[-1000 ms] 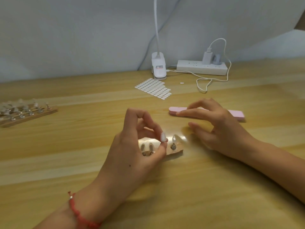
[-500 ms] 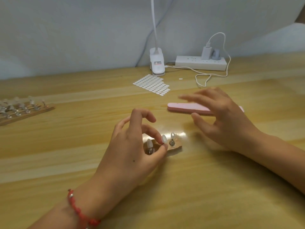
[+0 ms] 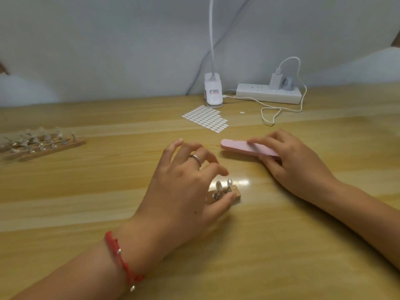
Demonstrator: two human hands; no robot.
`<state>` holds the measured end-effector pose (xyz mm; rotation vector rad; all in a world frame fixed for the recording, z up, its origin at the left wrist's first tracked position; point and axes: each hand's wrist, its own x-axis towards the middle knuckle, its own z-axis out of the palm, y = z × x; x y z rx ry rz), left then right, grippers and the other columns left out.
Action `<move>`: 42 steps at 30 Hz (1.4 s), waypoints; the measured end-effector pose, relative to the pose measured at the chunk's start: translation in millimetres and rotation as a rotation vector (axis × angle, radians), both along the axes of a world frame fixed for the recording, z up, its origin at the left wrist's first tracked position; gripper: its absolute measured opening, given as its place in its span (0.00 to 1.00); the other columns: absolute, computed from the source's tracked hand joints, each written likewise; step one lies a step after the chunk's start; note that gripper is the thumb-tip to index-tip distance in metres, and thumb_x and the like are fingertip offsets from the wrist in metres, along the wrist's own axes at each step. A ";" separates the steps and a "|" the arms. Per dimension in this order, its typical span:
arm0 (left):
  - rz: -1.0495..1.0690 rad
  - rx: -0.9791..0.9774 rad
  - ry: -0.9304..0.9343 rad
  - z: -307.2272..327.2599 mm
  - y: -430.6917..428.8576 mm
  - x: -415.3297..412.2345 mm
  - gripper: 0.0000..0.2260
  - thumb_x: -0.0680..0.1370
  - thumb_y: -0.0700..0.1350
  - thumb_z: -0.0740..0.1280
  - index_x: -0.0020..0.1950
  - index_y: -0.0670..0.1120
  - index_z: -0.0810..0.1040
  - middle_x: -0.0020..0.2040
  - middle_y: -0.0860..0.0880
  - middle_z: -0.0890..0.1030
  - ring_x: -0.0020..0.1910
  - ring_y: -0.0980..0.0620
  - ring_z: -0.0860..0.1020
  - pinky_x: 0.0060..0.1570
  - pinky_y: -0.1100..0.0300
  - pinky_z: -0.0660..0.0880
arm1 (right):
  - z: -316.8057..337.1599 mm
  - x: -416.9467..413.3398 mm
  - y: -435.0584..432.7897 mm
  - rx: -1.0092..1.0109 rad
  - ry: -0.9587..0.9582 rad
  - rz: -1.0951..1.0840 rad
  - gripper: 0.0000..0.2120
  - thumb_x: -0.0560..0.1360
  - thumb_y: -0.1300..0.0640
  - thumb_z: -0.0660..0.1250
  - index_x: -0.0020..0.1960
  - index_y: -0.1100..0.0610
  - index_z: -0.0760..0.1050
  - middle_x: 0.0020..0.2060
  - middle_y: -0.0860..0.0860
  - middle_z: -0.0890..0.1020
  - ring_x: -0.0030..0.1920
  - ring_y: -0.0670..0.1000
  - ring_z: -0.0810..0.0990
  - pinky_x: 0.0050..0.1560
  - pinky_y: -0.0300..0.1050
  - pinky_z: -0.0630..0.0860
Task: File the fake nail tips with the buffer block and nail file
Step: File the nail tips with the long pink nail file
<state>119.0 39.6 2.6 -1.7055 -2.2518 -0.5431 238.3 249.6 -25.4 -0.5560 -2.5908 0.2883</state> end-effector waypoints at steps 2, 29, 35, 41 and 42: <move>-0.002 -0.020 -0.020 3.4 3.3 -0.2 0.13 0.72 0.60 0.63 0.47 0.56 0.83 0.49 0.56 0.81 0.60 0.49 0.74 0.68 0.49 0.61 | -1.3 -0.4 -2.4 0.004 0.008 0.008 0.16 0.79 0.56 0.66 0.66 0.46 0.77 0.54 0.50 0.77 0.54 0.51 0.75 0.46 0.42 0.64; -0.098 0.531 -0.802 -10.3 -11.1 -23.1 0.06 0.68 0.50 0.72 0.44 0.54 0.85 0.44 0.59 0.84 0.48 0.62 0.81 0.49 0.73 0.72 | 13.0 3.4 -28.6 -0.027 0.309 0.437 0.19 0.80 0.58 0.59 0.69 0.47 0.73 0.56 0.54 0.75 0.58 0.49 0.75 0.59 0.37 0.73; -0.140 0.498 -0.364 -10.2 -13.1 -27.4 0.07 0.76 0.50 0.65 0.52 0.60 0.77 0.48 0.67 0.79 0.54 0.69 0.74 0.56 0.58 0.65 | 10.5 1.9 -44.7 0.097 0.244 0.505 0.22 0.81 0.63 0.56 0.69 0.43 0.70 0.59 0.54 0.72 0.58 0.54 0.75 0.56 0.42 0.74; -0.095 0.522 -0.310 -14.0 -13.7 -26.7 0.08 0.75 0.50 0.64 0.51 0.62 0.79 0.47 0.64 0.79 0.52 0.66 0.75 0.58 0.54 0.60 | 9.4 -3.3 -54.6 0.121 0.262 0.534 0.27 0.76 0.70 0.61 0.68 0.44 0.71 0.59 0.53 0.72 0.62 0.50 0.74 0.70 0.51 0.68; -0.099 0.524 -0.303 -14.0 -13.8 -26.2 0.09 0.75 0.50 0.64 0.51 0.62 0.79 0.47 0.64 0.79 0.52 0.66 0.75 0.58 0.55 0.59 | 10.2 -4.0 -56.9 0.145 0.261 0.551 0.27 0.77 0.70 0.61 0.68 0.44 0.72 0.60 0.53 0.72 0.62 0.51 0.74 0.73 0.52 0.66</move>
